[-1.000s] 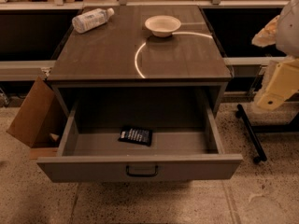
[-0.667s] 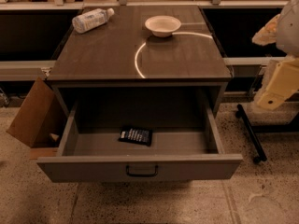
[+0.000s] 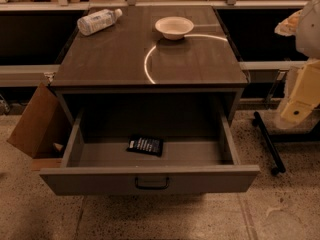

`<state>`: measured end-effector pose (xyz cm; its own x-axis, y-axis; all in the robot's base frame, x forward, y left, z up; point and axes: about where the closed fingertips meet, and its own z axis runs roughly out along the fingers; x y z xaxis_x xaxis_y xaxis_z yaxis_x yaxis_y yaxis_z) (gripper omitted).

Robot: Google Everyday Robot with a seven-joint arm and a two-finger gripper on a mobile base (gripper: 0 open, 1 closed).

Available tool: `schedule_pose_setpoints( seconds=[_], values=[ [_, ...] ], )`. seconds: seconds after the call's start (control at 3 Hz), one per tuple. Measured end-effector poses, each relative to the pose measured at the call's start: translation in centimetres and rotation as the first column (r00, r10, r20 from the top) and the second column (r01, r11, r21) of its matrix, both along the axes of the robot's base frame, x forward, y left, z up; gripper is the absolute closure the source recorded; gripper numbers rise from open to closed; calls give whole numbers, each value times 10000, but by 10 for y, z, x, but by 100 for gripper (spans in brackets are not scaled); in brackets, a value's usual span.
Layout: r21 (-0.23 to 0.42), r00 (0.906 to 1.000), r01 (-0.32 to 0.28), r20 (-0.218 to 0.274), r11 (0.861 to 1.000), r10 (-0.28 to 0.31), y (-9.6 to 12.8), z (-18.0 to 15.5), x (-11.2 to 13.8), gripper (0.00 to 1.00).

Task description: Pick rxbar blueberry from top drawer and place on counter

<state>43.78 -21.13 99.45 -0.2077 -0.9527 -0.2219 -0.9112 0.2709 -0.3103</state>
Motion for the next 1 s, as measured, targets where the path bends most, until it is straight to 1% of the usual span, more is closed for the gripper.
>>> schedule_pose_setpoints(
  seconds=[0.33,0.67,1.0],
  values=[
    [952,9922,-892,-790,9915,969,36,-50,2,0],
    [1826,9764,-1460,-1317,9723,1713,75,-97,1,0],
    [1879,9754,-1435,-1390,9717,1709,75,-101,1,0]
  ],
)
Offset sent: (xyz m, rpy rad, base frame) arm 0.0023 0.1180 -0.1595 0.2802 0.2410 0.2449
